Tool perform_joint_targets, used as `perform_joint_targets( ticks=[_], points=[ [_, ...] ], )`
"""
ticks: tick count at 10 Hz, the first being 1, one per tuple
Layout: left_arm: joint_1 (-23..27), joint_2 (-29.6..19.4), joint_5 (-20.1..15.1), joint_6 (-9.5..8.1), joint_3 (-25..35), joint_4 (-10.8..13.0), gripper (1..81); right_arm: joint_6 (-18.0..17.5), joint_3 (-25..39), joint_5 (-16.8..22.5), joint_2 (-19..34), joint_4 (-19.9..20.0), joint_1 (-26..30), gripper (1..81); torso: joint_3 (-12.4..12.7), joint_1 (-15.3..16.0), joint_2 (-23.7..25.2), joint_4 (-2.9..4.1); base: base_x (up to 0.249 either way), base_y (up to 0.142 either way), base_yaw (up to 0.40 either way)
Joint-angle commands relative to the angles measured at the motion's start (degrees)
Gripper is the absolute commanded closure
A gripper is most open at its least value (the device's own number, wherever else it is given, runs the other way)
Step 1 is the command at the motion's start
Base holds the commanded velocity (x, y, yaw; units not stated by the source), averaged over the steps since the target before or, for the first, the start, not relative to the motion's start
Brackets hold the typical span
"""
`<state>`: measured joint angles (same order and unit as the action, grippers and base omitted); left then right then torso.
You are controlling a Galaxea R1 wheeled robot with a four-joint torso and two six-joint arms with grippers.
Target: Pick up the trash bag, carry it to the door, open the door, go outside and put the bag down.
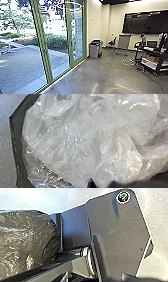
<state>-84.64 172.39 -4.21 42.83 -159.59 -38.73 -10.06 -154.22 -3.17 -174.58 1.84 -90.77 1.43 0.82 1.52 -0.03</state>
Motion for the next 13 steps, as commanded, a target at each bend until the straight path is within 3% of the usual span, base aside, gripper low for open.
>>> perform_joint_targets(
  ticks=[1,13],
  points=[
    [3.4,-0.2,-3.6,0.33,-0.2,0.4,81.1,0.1,0.2,3.0,-0.4,-0.5,2.9,1.0,0.0,0.0,0.0,0.00,0.139,0.000,0.000],
    [3.4,-0.2,-3.5,0.24,-0.2,0.4,81.1,0.1,0.2,3.0,-0.4,-0.6,2.7,1.0,0.0,0.0,0.0,0.00,0.146,0.000,0.000]
  ],
)
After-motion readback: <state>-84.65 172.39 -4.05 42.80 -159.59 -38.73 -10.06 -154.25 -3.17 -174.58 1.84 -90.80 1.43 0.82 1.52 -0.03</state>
